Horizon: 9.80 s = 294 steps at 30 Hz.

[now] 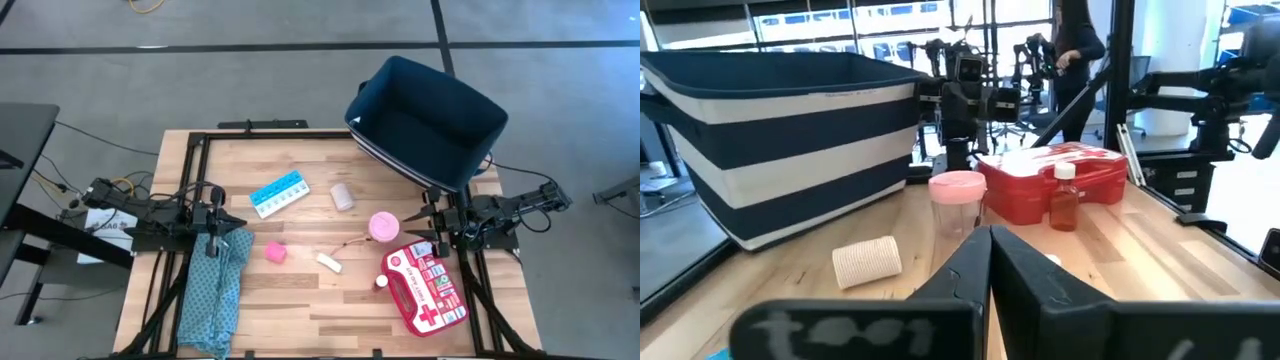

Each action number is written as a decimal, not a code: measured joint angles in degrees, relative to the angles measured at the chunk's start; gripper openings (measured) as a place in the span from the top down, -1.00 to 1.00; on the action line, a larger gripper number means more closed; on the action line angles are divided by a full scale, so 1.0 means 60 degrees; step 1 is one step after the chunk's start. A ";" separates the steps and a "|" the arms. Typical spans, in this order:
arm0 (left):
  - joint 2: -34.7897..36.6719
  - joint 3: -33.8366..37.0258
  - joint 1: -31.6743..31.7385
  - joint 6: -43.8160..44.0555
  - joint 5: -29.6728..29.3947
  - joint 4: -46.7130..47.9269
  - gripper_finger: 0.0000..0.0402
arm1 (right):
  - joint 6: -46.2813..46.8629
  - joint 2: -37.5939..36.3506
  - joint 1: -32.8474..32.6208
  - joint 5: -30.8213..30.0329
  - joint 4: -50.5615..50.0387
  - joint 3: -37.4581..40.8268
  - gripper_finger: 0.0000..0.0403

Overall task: Pick & place medical supplies in basket/bin
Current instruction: Put the pink bandage into the blue bin

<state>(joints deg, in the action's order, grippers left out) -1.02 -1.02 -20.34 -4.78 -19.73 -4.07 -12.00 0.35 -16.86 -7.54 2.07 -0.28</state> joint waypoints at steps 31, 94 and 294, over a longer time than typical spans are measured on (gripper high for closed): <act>-0.0827 -0.0006 -0.0007 0.1397 0.1987 -0.0145 0.81 | -0.0001 -0.0001 0.0003 -0.0001 0.0000 -0.0001 0.41; -1.3515 -0.4913 0.1144 0.1272 0.2171 0.0888 0.13 | 0.3338 0.8097 -0.1061 -0.0254 -0.1355 -0.7648 0.41; -1.4951 -1.2808 0.3897 -0.4228 -0.0240 -0.1893 0.97 | 0.5594 1.2735 -0.2642 -0.4733 -0.7643 -1.3563 -0.09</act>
<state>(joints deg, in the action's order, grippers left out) -90.72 -77.87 3.05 -30.14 -21.17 -15.43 21.57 76.76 -32.72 -35.94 -43.80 -81.66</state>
